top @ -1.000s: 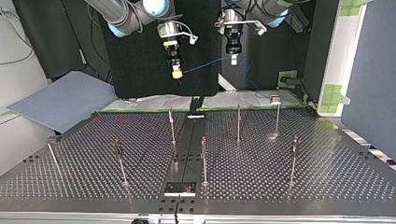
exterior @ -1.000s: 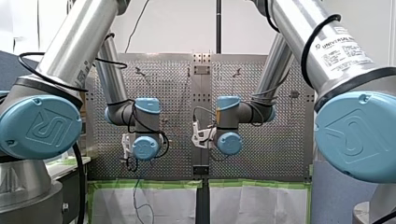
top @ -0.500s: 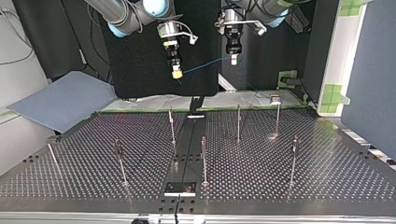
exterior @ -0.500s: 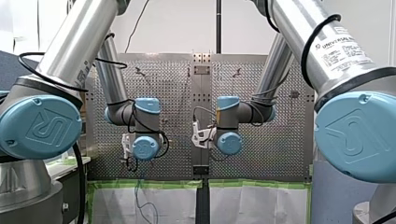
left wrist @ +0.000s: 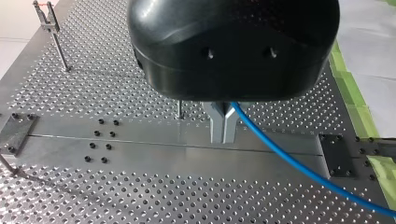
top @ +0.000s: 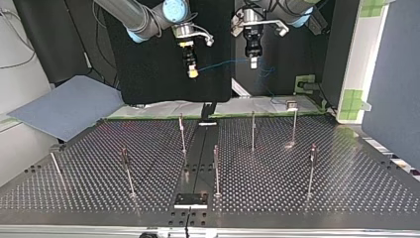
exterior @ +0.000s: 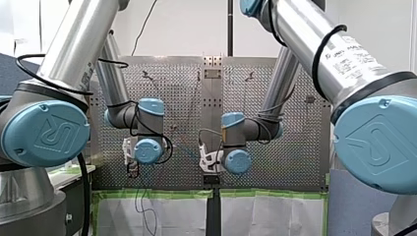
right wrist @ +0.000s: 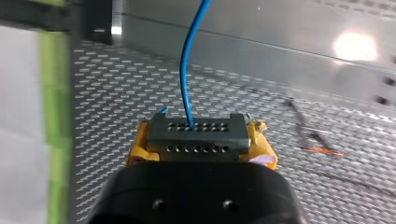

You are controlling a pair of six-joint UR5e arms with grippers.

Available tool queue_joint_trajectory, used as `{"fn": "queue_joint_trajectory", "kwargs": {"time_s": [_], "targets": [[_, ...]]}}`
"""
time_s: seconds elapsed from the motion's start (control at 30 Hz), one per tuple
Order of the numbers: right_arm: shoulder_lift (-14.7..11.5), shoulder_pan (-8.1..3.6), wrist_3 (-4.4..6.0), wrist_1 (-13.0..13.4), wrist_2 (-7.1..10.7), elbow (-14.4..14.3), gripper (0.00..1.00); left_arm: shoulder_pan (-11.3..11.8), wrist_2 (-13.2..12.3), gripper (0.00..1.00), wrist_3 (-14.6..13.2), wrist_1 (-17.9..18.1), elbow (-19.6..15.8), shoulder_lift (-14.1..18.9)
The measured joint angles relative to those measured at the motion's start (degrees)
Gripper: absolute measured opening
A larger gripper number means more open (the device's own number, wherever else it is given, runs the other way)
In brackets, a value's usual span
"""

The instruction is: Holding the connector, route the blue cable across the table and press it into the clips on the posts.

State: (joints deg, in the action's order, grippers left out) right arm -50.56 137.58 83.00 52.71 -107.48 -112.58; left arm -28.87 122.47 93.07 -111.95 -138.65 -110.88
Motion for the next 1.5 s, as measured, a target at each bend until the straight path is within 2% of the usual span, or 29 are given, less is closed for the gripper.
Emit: {"fn": "queue_joint_trajectory", "kwargs": {"time_s": [0.2, 0.47, 0.67, 0.8, 0.9, 1.0, 1.13, 1.3, 1.5], "targets": [[1.6, 0.02, -0.01, -3.1, -0.02, 0.0, 0.00, 0.0, 0.0, 0.00, 0.0, 0.0, 0.0, 0.0], [1.4, 0.16, 0.05, -4.0, 0.02, 0.4, 0.00, -0.2, 0.0, 0.00, -0.7, 0.0, 0.2, -0.2], [-1.3, 0.84, 1.92, -6.8, 0.57, 3.1, 0.00, 0.0, 0.3, 0.00, -3.1, -0.6, 0.5, 1.9], [-3.8, 1.04, 4.07, -9.2, 2.49, 5.1, 0.00, 1.6, 1.4, 0.00, -3.8, -2.2, 1.6, 4.2], [-5.5, 1.08, 5.03, -10.9, 4.15, 6.2, 0.00, 3.4, 1.9, 0.00, -4.0, -3.9, 2.5, 6.1], [-7.2, 1.10, 5.33, -12.6, 5.81, 6.7, 0.00, 5.1, 2.1, 0.00, -4.0, -5.6, 3.0, 7.8], [-9.2, 1.11, 5.48, -13.9, 7.01, 7.2, 0.00, 7.1, 2.4, 0.00, -4.4, -7.9, 3.4, 10.2], [-11.9, 1.12, 5.58, -16.2, 8.08, 9.4, 0.00, 8.0, 2.5, 0.00, -4.5, -10.7, 3.5, 12.9], [-15.5, 1.41, 6.01, -18.5, 8.88, 12.9, 0.00, 8.3, 2.4, 0.00, -3.3, -13.2, 3.5, 16.5]]}}
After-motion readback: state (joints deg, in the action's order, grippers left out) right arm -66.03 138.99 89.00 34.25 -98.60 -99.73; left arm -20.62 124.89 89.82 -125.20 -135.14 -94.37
